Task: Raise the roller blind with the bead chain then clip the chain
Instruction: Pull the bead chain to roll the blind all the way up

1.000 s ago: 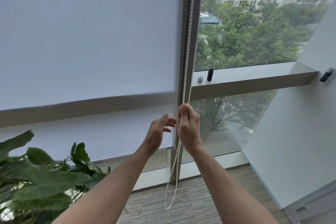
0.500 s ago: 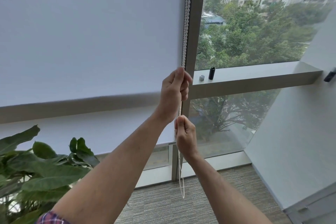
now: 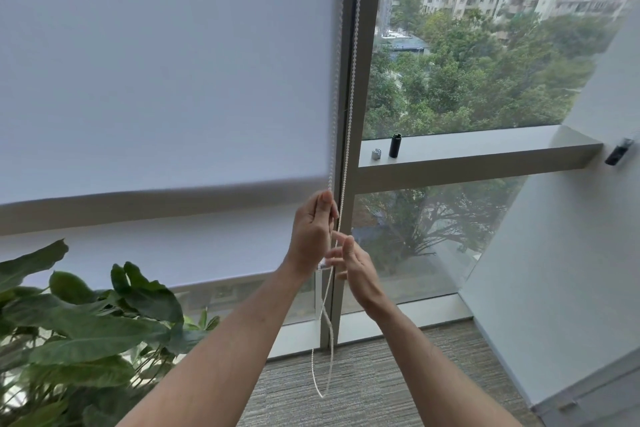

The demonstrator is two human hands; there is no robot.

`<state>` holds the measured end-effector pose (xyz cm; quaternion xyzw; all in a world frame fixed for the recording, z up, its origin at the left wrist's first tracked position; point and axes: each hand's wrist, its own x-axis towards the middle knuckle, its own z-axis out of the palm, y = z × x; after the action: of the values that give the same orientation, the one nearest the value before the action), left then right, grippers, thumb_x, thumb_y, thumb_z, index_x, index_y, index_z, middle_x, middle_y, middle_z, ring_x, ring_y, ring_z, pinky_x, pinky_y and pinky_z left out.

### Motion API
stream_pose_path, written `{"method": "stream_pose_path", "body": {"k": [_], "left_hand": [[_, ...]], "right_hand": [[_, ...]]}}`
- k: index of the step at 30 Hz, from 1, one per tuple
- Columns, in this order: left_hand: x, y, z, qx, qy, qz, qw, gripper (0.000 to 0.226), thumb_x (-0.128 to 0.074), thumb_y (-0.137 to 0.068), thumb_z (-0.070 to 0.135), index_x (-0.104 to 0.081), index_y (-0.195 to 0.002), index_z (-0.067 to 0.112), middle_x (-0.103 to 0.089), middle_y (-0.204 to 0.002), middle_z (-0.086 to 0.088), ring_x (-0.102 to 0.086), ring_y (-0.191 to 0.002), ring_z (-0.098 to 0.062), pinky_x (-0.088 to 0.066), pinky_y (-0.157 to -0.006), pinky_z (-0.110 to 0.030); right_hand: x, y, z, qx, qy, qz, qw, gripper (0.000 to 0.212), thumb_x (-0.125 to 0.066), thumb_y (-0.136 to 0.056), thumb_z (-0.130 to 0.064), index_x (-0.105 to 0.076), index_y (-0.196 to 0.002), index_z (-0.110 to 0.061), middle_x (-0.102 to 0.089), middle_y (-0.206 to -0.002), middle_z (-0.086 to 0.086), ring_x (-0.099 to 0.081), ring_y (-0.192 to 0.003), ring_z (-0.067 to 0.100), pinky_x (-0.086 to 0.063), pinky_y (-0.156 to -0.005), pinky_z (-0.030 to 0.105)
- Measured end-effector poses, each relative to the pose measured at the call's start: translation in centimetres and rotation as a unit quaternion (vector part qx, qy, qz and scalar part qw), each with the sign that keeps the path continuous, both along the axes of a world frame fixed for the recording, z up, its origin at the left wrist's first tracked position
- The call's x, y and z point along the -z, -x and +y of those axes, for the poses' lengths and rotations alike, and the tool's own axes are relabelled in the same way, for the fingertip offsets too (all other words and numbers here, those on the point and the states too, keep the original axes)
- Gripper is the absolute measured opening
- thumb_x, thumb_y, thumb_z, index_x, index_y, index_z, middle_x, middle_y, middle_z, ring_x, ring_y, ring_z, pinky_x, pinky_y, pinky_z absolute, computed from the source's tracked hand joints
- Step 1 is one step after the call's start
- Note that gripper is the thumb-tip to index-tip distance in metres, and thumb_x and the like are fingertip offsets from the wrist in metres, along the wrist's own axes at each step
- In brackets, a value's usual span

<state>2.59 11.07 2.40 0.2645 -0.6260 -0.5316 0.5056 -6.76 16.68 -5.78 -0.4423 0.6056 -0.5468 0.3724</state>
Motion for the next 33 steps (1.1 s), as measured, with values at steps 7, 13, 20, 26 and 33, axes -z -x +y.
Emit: {"method": "stream_pose_path", "body": {"k": [7,13,20,26,33], "left_hand": [[3.8,0.7,1.6,-0.003,-0.016,-0.034,0.999,0.037,-0.04,-0.099,0.032,-0.061,-0.068,0.031,-0.049,-0.052,0.014,-0.038,-0.049,-0.005,-0.033,-0.049,-0.024],[5.4,0.7,1.9,-0.005,-0.045,-0.059,0.997,0.04,-0.04,-0.099,0.037,-0.052,-0.062,0.028,-0.039,-0.05,0.01,-0.031,-0.047,-0.009,-0.026,-0.047,-0.031],[5.8,1.2,2.7,0.029,-0.057,-0.06,0.996,0.036,-0.041,-0.098,0.032,-0.051,-0.067,0.018,-0.038,-0.062,-0.011,-0.03,-0.049,-0.013,-0.021,-0.046,-0.036],[6.4,-0.3,1.7,0.109,-0.066,-0.095,0.987,0.042,-0.041,-0.098,0.038,-0.062,-0.066,0.022,-0.049,-0.05,-0.003,-0.042,-0.044,-0.014,-0.034,-0.044,-0.023],[3.6,-0.8,-1.0,0.065,-0.1,-0.091,0.989,0.059,-0.032,-0.094,0.056,-0.072,-0.092,0.013,-0.074,-0.081,-0.01,-0.069,-0.075,-0.024,-0.058,-0.067,-0.042]], "right_hand": [[-8.0,0.9,-2.2,0.032,0.153,-0.058,0.986,0.043,-0.034,-0.103,-0.04,-0.066,-0.108,-0.012,-0.07,-0.092,0.013,-0.07,-0.08,0.02,-0.057,-0.07,0.03],[-13.3,-0.5,-3.4,-0.012,0.242,-0.1,0.965,0.035,-0.034,-0.104,-0.032,-0.065,-0.106,-0.017,-0.059,-0.068,0.0,-0.051,-0.057,0.014,-0.043,-0.051,0.029],[-12.7,-0.8,-3.2,0.04,0.274,-0.059,0.959,0.036,-0.039,-0.103,-0.031,-0.059,-0.072,-0.03,-0.037,-0.049,-0.016,-0.03,-0.043,0.005,-0.026,-0.039,0.021],[-10.2,-0.2,-2.2,0.073,0.269,-0.047,0.959,0.034,-0.044,-0.099,-0.04,-0.057,-0.071,-0.025,-0.036,-0.048,-0.011,-0.028,-0.04,0.01,-0.023,-0.04,0.025],[-8.1,-1.1,-1.9,0.07,0.233,-0.051,0.969,0.034,-0.045,-0.098,-0.033,-0.057,-0.067,-0.027,-0.046,-0.05,-0.014,-0.041,-0.043,0.004,-0.036,-0.042,0.021]]}}
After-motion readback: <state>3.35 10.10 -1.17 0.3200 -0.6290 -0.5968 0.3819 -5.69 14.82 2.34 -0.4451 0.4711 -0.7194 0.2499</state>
